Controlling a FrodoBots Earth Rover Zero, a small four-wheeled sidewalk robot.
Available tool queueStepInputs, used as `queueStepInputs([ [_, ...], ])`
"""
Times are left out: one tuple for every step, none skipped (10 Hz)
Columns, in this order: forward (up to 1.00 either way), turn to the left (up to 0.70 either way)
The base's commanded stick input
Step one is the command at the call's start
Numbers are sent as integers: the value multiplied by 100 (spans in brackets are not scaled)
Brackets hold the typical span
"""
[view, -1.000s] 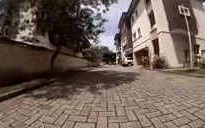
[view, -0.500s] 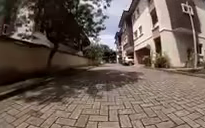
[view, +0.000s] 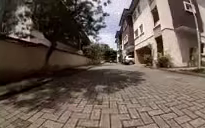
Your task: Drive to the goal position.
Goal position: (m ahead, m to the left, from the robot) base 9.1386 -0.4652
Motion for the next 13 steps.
queueStepInputs([
  [50, 0],
  [50, 0],
  [50, 0],
  [50, 0],
  [50, 0],
  [50, 0],
  [50, 0],
  [50, 0],
  [50, 0],
  [50, 0],
  [50, 0],
  [50, 0],
  [50, 0],
])
